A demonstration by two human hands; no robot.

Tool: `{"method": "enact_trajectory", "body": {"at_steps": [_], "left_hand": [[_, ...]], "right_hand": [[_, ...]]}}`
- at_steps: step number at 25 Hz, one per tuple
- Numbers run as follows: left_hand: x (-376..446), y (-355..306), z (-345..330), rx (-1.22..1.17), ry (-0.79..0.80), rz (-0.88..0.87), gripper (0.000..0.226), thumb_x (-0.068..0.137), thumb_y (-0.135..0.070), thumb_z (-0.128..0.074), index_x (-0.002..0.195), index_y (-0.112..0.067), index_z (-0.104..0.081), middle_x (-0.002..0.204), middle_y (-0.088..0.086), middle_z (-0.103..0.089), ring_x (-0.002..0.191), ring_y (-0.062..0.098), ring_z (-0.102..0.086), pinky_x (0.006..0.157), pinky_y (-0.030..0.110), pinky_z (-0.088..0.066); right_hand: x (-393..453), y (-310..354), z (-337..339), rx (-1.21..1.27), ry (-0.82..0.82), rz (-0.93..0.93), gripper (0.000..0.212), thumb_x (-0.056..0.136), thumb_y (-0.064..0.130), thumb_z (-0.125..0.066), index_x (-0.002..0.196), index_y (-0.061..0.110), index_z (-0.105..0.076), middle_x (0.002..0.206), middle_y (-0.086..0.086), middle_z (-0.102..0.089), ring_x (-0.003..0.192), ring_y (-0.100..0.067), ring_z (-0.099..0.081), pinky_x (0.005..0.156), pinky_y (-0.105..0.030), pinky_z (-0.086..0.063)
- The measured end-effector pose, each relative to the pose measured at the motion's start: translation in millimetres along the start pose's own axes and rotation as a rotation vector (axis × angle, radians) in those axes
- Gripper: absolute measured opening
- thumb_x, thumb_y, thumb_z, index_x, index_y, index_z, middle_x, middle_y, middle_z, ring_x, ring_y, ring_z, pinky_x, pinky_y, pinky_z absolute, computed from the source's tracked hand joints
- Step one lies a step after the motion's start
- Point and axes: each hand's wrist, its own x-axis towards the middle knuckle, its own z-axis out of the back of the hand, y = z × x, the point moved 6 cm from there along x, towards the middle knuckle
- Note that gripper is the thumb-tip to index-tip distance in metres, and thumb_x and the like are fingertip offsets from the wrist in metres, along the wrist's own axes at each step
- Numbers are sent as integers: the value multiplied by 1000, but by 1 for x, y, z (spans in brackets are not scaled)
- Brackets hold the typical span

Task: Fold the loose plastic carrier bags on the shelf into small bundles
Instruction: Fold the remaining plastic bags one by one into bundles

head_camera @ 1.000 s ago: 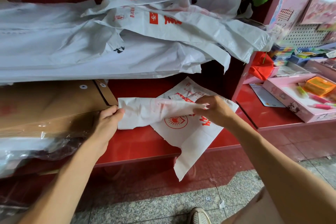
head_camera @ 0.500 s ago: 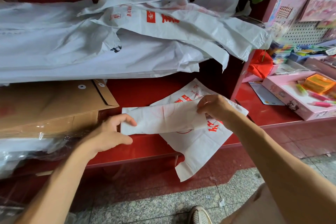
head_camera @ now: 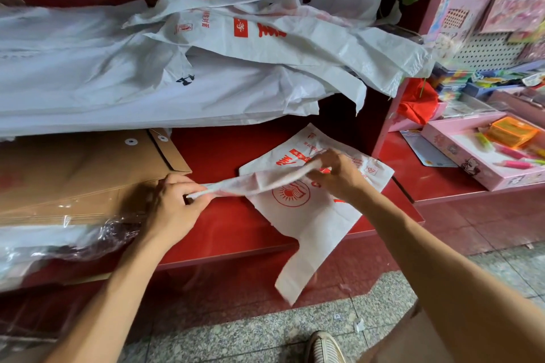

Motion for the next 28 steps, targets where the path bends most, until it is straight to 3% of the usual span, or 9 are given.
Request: {"method": "enact_trajectory", "body": {"at_steps": [3,6,9,14,19,21,23,25,28], "left_hand": [[-2,-10,12,-403,-16,116,7,92,-18,-66,91,-13,-71,100,-7,-66,94,8,-59,77,14,-40],[-11,-18,5,-707,81,258,15,95,-24,-60,95,-17,-73,95,0,-75,91,11,-67,80,24,-45],[-17,-13,-7,-587,175,338,10,95,-20,-61,98,-23,-70,98,5,-71,86,16,-61,62,26,-42],[-19,-13,-13,-550,195,373,30,91,0,-62,108,-25,-65,97,17,-66,68,17,-55,49,22,-44],[-34,-29,-29,-856,211,436,33,87,13,-54,106,-10,-68,111,13,-65,91,25,-67,67,26,-58],[-41,-38,-40,-741,369,343,45,84,13,-53,116,-15,-66,113,9,-68,97,20,-69,76,27,-59],[-41,-41,-42,-238,394,78,49,81,1,-63,120,-29,-64,110,-9,-68,87,4,-67,76,15,-52],[-40,-46,-42,154,267,-195,39,80,-14,-74,114,-33,-68,102,-17,-56,84,1,-57,69,10,-40],[-38,-48,-41,246,153,-352,17,80,-20,-78,95,-28,-73,107,-15,-52,94,12,-48,77,21,-33]], "right_hand": [[5,3,15,492,-116,-120,25,92,35,-62,89,11,-71,98,-7,-69,80,-16,-65,70,-33,-50],[2,0,16,658,98,-251,32,97,37,-56,111,10,-65,97,-13,-71,82,-28,-67,66,-37,-52],[-13,-10,7,471,362,-386,31,88,9,-67,117,19,-59,103,-18,-71,78,-28,-66,54,-32,-49],[-3,-22,14,565,13,-466,48,87,5,-70,130,15,-52,109,-13,-66,77,-23,-67,60,-34,-55],[-8,19,8,-28,-46,-12,31,89,18,-69,119,14,-61,114,-3,-66,91,-20,-68,73,-34,-57],[-25,38,-24,-24,267,77,42,85,36,-73,123,21,-59,117,3,-64,95,-16,-67,82,-33,-54],[-45,45,-56,-237,545,137,68,77,54,-73,135,32,-46,129,9,-54,112,-14,-55,95,-36,-47],[-53,44,-70,-465,579,213,81,75,56,-72,143,33,-35,137,7,-47,122,-17,-43,102,-39,-38],[-51,51,-68,-477,473,273,69,78,47,-69,139,30,-41,131,6,-50,119,-19,-44,98,-39,-37]]}}
